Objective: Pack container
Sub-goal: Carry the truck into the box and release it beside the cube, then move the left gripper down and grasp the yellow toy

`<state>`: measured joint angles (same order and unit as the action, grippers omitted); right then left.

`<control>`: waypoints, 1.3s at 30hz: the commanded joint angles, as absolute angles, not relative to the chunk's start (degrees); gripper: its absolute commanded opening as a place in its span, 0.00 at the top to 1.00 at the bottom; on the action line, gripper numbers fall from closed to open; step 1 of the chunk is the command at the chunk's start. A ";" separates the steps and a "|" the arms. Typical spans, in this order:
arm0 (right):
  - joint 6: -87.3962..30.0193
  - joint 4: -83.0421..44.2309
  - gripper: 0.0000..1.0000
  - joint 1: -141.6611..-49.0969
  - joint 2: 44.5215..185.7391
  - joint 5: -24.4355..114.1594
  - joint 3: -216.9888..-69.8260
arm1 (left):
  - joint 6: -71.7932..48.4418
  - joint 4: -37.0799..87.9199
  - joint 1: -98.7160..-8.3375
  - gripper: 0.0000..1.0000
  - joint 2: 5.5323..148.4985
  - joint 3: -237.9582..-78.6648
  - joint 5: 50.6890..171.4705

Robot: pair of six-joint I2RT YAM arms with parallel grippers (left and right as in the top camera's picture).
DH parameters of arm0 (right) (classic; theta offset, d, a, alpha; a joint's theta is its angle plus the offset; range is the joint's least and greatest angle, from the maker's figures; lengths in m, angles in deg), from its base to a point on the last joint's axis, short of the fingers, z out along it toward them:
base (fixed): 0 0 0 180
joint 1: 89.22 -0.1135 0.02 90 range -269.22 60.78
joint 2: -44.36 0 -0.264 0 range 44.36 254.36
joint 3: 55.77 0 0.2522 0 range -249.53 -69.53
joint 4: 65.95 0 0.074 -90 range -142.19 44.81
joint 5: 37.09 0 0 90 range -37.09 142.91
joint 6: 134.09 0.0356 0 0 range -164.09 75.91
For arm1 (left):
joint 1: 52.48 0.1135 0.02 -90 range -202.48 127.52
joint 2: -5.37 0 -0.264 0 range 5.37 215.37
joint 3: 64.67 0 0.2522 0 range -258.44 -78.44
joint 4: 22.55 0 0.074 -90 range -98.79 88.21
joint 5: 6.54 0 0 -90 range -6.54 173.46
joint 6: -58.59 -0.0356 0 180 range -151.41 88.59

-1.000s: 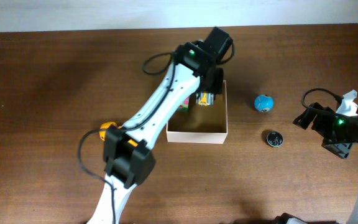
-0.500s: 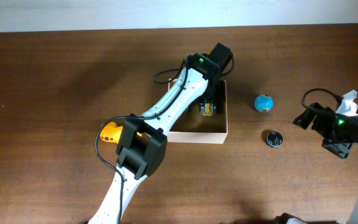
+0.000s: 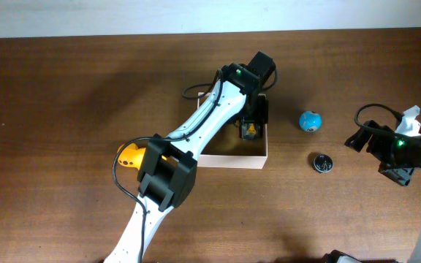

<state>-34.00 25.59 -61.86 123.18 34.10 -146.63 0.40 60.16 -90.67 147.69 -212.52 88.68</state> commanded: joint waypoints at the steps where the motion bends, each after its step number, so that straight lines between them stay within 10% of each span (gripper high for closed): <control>1: -34.17 25.48 0.02 -61.45 123.27 33.62 -147.59 | 0.88 60.95 -90.93 0.26 147.73 -213.17 89.94; 14: -34.17 25.48 0.01 -61.45 123.27 33.62 -147.55 | -5.79 66.04 -90.96 0.26 138.84 -217.57 85.57; 23: -34.20 25.65 0.01 -61.45 123.27 33.64 -147.55 | -10.53 80.77 -89.23 0.00 126.12 -218.09 67.08; 39: -34.20 25.65 0.01 -61.45 123.27 35.56 -147.55 | -18.64 87.94 -71.15 0.10 123.76 -207.12 74.32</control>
<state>-34.00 25.61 -61.86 123.18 34.84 -146.63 -14.68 87.81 -72.73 124.11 -209.85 70.97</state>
